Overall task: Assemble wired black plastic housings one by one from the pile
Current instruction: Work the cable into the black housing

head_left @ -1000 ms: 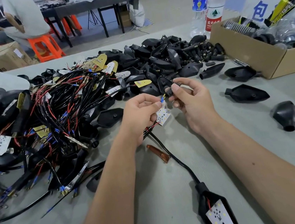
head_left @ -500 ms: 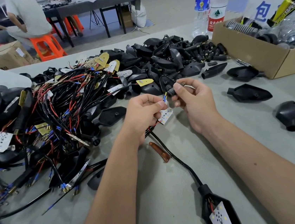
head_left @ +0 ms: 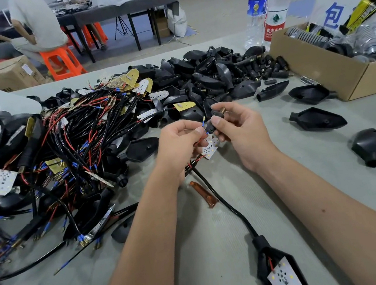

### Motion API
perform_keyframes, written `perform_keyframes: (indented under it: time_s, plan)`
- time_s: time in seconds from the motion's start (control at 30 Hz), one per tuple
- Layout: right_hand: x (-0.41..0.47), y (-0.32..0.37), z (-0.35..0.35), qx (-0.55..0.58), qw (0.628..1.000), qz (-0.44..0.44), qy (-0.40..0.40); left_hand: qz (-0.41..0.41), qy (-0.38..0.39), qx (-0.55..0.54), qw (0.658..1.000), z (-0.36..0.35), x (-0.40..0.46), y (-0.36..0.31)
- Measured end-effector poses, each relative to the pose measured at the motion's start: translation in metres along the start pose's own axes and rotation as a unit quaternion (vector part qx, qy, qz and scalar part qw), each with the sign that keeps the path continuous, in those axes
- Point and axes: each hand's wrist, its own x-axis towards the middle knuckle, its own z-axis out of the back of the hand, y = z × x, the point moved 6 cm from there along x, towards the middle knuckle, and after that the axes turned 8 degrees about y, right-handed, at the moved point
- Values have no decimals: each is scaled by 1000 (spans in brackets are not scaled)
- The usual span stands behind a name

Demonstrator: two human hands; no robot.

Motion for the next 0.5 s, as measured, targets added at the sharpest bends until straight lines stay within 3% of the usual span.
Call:
perform_keyframes:
  time_s: [0.23,0.4,0.5]
  plan:
    - [0,0,-4,44,998,-4,48,-14,-69,-32,997,8,4,5]
    - [-3,1,-10,82,991,-14,106,-61,-144,165,974,14,1,0]
    - [-4,2,-10,85,990,-20,108,-67,-192,231,951,20,0,-3]
